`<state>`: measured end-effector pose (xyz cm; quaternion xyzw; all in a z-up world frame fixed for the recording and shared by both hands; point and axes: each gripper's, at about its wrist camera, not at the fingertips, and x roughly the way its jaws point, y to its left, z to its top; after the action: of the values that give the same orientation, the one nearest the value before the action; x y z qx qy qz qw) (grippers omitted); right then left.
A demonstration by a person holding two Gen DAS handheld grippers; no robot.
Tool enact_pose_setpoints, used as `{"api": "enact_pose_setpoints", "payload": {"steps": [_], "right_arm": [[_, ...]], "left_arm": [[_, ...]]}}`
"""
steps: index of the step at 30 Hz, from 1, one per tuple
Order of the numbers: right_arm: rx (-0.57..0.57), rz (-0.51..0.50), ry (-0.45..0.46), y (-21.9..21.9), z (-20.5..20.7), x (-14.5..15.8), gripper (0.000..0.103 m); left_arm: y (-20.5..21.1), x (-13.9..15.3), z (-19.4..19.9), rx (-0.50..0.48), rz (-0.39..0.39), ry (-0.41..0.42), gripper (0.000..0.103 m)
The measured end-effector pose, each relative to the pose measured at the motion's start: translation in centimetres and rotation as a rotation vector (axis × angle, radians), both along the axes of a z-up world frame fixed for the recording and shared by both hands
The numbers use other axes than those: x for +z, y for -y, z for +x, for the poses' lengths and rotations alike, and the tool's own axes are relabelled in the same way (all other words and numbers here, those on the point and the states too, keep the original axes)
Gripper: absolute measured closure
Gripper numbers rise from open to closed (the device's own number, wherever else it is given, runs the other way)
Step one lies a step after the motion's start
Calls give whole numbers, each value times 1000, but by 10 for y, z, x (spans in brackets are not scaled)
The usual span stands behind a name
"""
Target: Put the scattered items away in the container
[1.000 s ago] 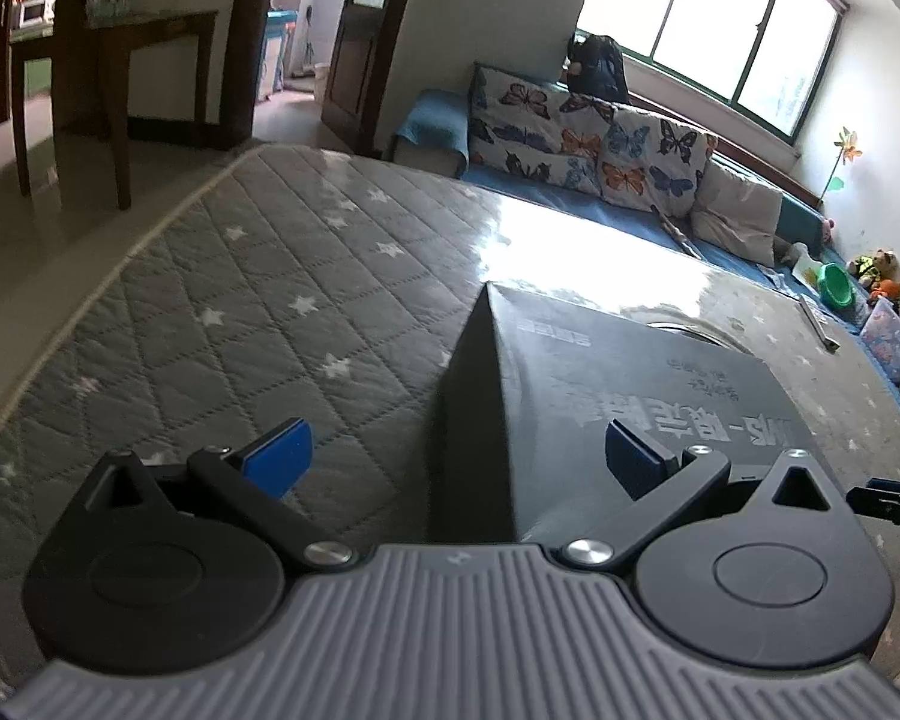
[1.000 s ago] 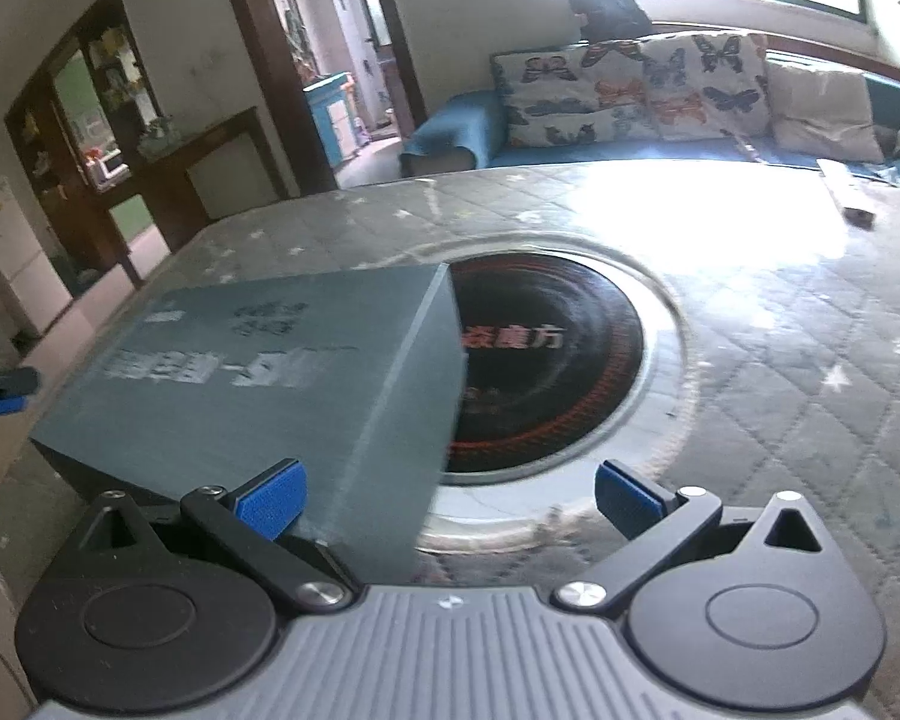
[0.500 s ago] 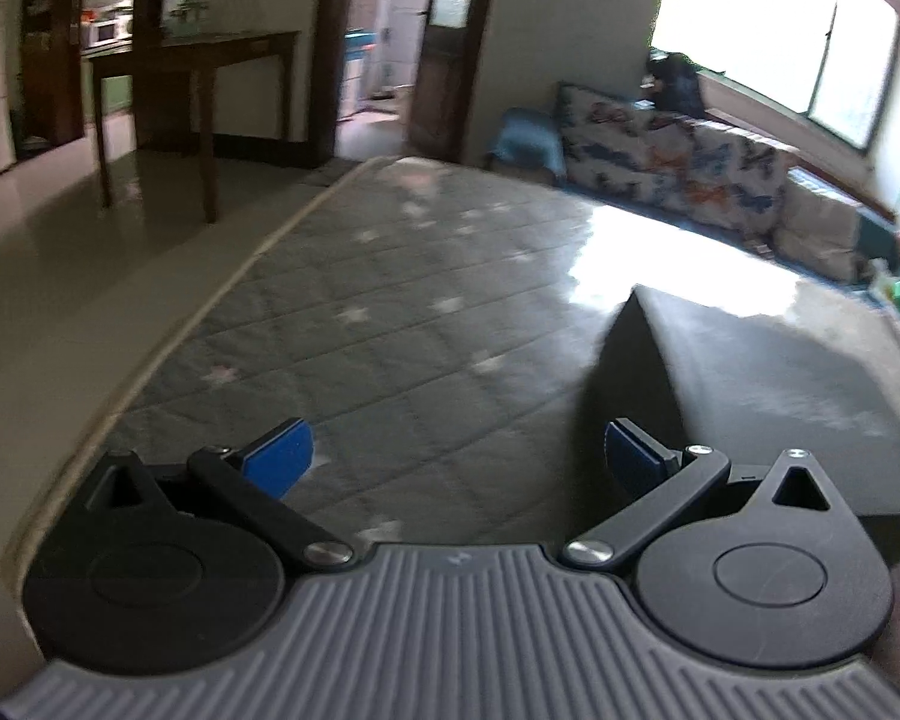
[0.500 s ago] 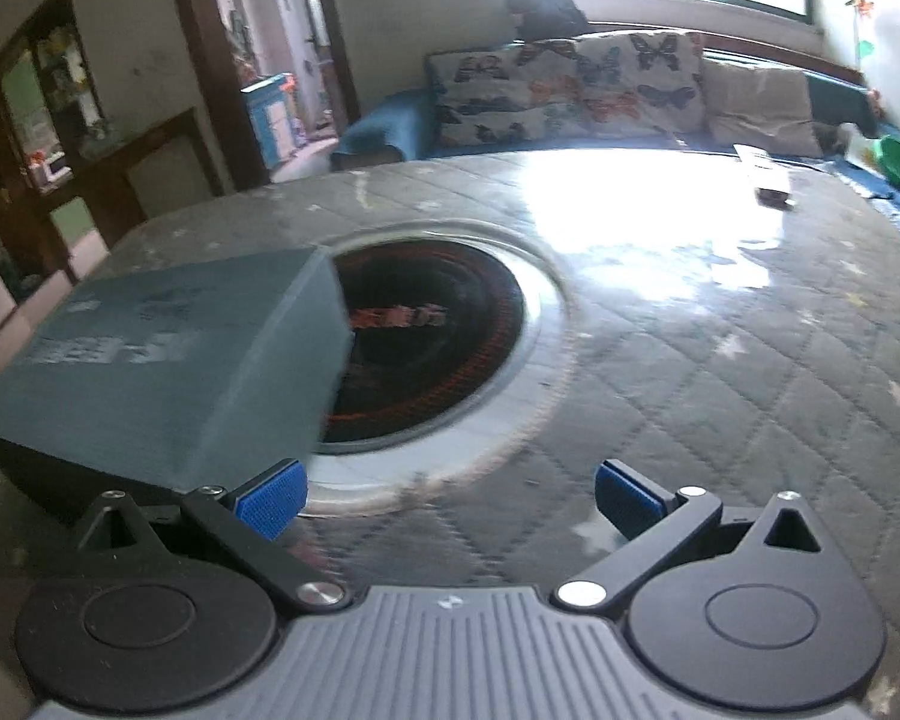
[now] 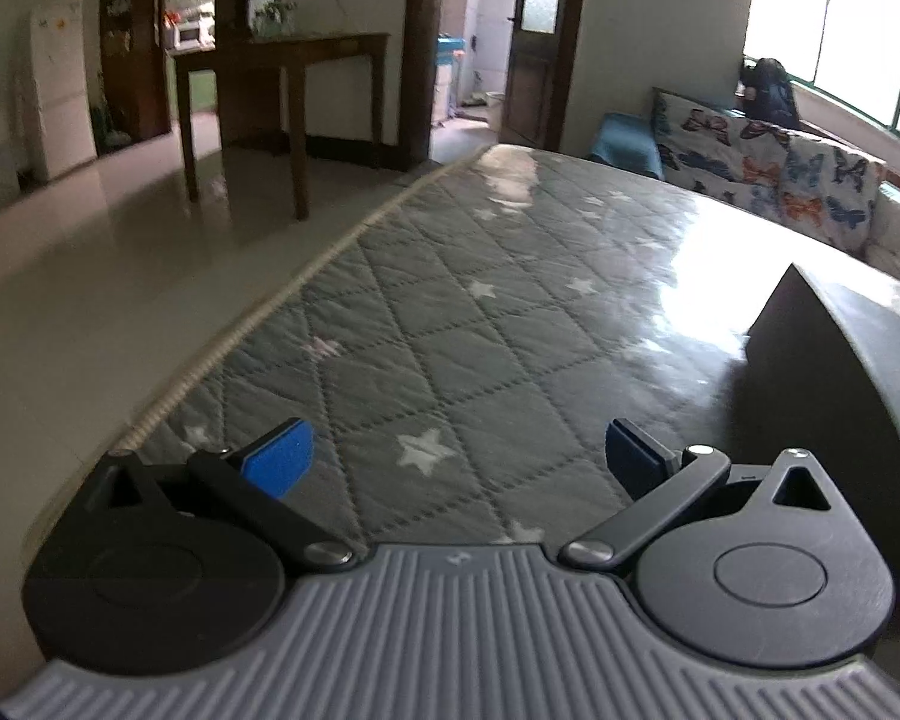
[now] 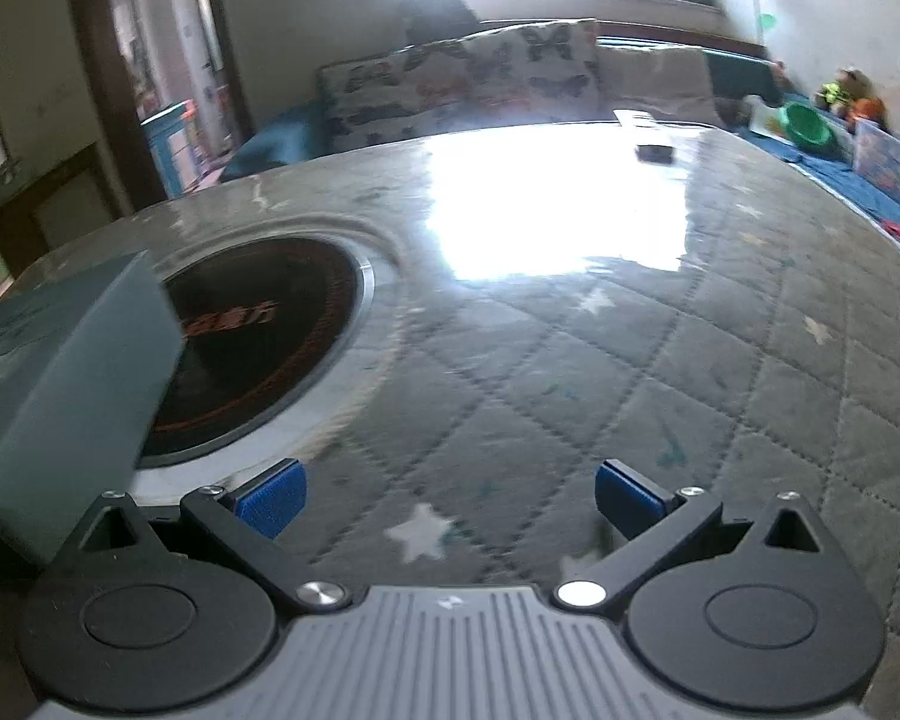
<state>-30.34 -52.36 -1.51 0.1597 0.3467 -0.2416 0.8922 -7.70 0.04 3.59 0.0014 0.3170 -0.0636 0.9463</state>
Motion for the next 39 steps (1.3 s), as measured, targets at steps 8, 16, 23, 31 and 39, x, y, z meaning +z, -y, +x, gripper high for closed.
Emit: {"api": "enact_pose_setpoints", "payload": {"steps": [8,16,23,31,39], "right_arm": [[-84,-106,18,26,-6,-12,0],[-166,-108,53,58,-14,-17,0],[-219,-133,20,80,-12,-20,0],[-263,-147,-9,97,-10,-19,0],[-287,-147,-14,108,-13,-20,0]], "left_arm": [[7,-17,16,48,89,38,0],[15,-25,31,76,138,45,0],[19,-30,51,98,138,7,0],[14,-33,65,139,76,-28,0],[12,-32,67,178,63,-32,0]]}}
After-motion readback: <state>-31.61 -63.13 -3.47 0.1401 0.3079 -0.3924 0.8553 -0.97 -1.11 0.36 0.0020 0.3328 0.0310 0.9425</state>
